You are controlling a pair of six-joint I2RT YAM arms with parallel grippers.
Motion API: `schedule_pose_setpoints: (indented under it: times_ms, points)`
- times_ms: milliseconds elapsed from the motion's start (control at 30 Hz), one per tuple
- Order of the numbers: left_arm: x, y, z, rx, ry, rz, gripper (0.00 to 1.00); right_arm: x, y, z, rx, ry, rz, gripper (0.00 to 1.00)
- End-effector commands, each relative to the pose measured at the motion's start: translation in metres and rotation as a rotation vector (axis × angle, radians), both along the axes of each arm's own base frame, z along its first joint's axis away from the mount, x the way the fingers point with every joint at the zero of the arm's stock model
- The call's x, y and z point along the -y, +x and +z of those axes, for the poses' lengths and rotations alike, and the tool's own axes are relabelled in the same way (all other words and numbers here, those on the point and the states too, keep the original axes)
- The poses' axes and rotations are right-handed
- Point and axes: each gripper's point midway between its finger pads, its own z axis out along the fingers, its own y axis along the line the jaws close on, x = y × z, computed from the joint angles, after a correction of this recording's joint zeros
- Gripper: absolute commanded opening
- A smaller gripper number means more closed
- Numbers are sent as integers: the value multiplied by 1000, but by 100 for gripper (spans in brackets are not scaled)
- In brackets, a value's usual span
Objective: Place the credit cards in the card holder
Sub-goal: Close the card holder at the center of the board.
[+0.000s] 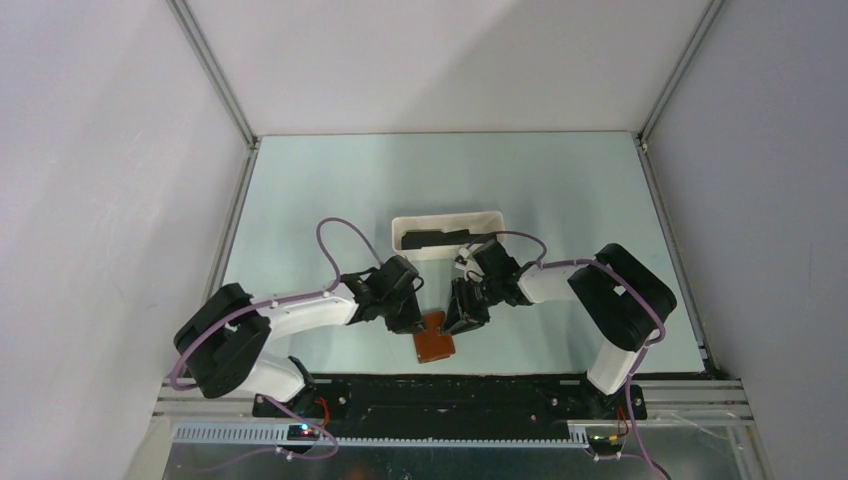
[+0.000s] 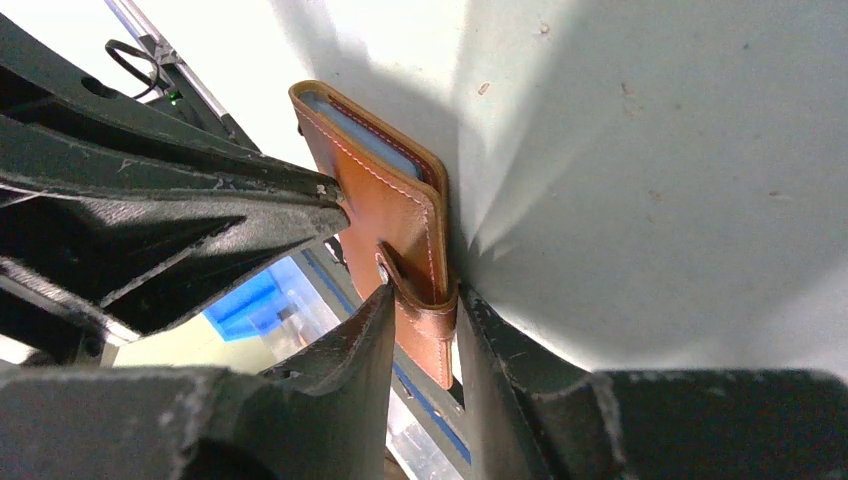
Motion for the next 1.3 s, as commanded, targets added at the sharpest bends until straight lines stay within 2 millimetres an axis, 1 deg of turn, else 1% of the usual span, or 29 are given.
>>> schedule_pose_setpoints:
  times_ms: [0,33,67,100,167,367,467,600,700,867,1067,1200,1267]
  points:
    - [-6,-1,-15,-17,67,-19,16,5,-1,-21,12,-95,-4,34]
    - [-6,-2,-15,-19,70,-22,10,5,-2,-21,11,-96,-3,34]
    - [-6,-2,-17,-23,75,-22,8,4,-2,-22,10,-97,0,34]
    - [-6,-3,-18,-26,79,-22,4,4,-3,-22,9,-98,1,34]
    - [-6,-4,-18,-28,83,-27,0,4,-3,-24,5,-104,3,34]
    - [-4,-4,-19,-30,91,-37,0,6,-6,-31,-5,-128,9,33]
    - [-4,-5,-20,-35,98,-41,0,8,-9,-35,-9,-147,16,29]
    - [-4,-5,-20,-34,101,-41,0,16,-14,-45,-8,-220,28,27]
    - [-4,-5,-20,-33,102,-41,0,21,-23,-53,-11,-283,56,25]
    - [-5,-5,-20,-33,105,-41,0,31,-29,-72,-11,-416,87,24]
    - [-4,-4,-18,-30,102,-39,0,63,-44,-95,13,-644,151,22]
    - [-4,-3,-18,-27,103,-40,0,76,-44,-99,34,-719,158,18]
    - [-4,-3,-17,-25,100,-40,0,81,-44,-100,33,-748,151,13]
